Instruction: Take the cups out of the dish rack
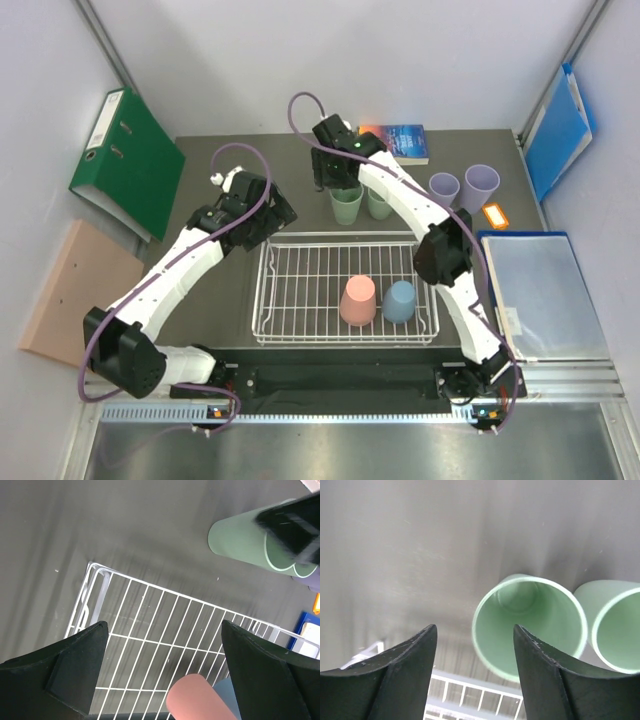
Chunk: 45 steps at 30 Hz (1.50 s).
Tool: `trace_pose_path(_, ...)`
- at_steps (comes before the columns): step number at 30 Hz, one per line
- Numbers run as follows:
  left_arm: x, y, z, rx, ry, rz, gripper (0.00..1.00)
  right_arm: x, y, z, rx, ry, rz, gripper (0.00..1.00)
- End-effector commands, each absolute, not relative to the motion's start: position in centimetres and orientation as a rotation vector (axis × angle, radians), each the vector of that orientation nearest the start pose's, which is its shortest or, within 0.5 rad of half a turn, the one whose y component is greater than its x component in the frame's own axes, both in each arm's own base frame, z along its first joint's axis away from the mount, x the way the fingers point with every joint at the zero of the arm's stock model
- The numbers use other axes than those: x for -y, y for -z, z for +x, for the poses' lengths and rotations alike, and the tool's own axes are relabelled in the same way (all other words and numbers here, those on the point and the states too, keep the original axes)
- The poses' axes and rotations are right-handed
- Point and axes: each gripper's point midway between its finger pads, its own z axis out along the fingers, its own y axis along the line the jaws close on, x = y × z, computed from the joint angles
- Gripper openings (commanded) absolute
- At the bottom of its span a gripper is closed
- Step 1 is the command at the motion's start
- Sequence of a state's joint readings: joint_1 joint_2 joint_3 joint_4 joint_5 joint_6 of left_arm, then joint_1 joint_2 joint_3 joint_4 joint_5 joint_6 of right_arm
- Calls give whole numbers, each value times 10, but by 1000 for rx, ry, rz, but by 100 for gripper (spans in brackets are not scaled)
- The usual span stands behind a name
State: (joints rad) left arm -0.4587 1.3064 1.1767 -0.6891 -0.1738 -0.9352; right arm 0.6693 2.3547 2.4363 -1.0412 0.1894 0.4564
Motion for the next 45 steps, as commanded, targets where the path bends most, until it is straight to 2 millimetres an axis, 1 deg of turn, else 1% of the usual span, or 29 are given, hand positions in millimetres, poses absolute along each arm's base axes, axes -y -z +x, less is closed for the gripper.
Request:
trace_pose_path(1,160,-228,326,-2238,497,-613,99,-331,-293,439,-2220,-422,-119,63)
trace_pose_path(2,159,-229,326,-2233,493,-609,99,-333,-313,440,-2152,-465,-109,64)
trace_pose_path(3,158,-230,327,-2225,490,-607,99,-332,-307,432,-2160,-468,-119,65)
trace_pose_path(4,156,-234,326,-2212,487,-601,99,-323,-345,419,-2079,-522,-107,66)
trace_pose_path(6,153,-238,325,-2197,474,-586,99,-318,-356,410,-2026,-547,-109,69)
trace_pose_path(7,151,-243,324,-2184,471,-574,99,-306,-385,395,-1963,-577,-103,71)
trace_pose_path(8,148,-246,323,-2174,462,-570,99,-301,-379,391,-1965,-562,-117,79)
trace_pose_path(9,146,-249,321,-2167,456,-562,99,-294,-384,383,-1952,-554,-120,86)
trace_pose_path(10,143,-252,318,-2164,445,-543,99,-281,-400,370,-1916,-562,-113,93)
trace_pose_path(11,140,-253,316,-2162,431,-538,99,-275,-385,364,-1943,-530,-123,99)
trace_pose_path(13,134,-255,310,-2169,402,-519,99,-257,-391,343,-1930,-511,-108,100)
trace_pose_path(14,132,-256,307,-2168,399,-514,99,-246,-369,337,-1983,-444,-102,100)
trace_pose_path(15,130,-254,305,-2174,386,-510,99,-245,-361,326,-1996,-421,-120,100)
trace_pose_path(16,127,-255,301,-2173,378,-511,99,-236,-364,312,-1983,-404,-116,99)
trace_pose_path(17,124,-251,296,-2196,357,-515,99,-233,-340,299,-2015,-326,-125,100)
trace_pose_path(18,123,-249,293,-2202,353,-512,99,-229,-336,289,-2011,-304,-121,99)
trace_pose_path(19,122,-250,289,-2199,355,-510,99,-220,-346,275,-1973,-332,-73,97)
trace_pose_path(20,122,-249,285,-2208,353,-504,99,-218,-331,263,-1972,-304,-70,94)
trace_pose_path(22,122,-247,278,-2211,369,-483,99,-205,-329,243,-1983,-354,16,93)
trace_pose_path(25,121,-238,269,-2227,374,-468,99,-191,-308,216,-2077,-317,43,96)
trace_pose_path(27,118,-234,262,-2238,369,-472,99,-190,-303,198,-2103,-292,3,100)
trace_pose_path(28,118,-233,260,-2239,377,-469,99,-179,-298,191,-2116,-238,11,100)
trace_pose_path(29,118,-230,257,-2240,379,-465,99,-183,-297,181,-2121,-244,-26,100)
trace_pose_path(33,120,-237,255,-2199,423,-448,99,-176,-284,161,-2163,-210,-97,100)
trace_pose_path(34,119,-237,255,-2198,422,-450,98,-172,-272,155,-2187,-188,-105,100)
trace_pose_path(36,119,-230,255,-2214,410,-481,98,-166,-261,144,-2208,-201,-119,100)
trace_pose_path(37,117,-225,253,-2235,398,-502,98,-160,-245,139,-2234,-178,-117,100)
trace_pose_path(40,120,-215,248,-2274,401,-561,98,-147,-224,129,-2259,-211,-104,99)
trace_pose_path(45,117,-217,244,-2271,385,-638,99,-134,-217,126,-2242,-259,-93,99)
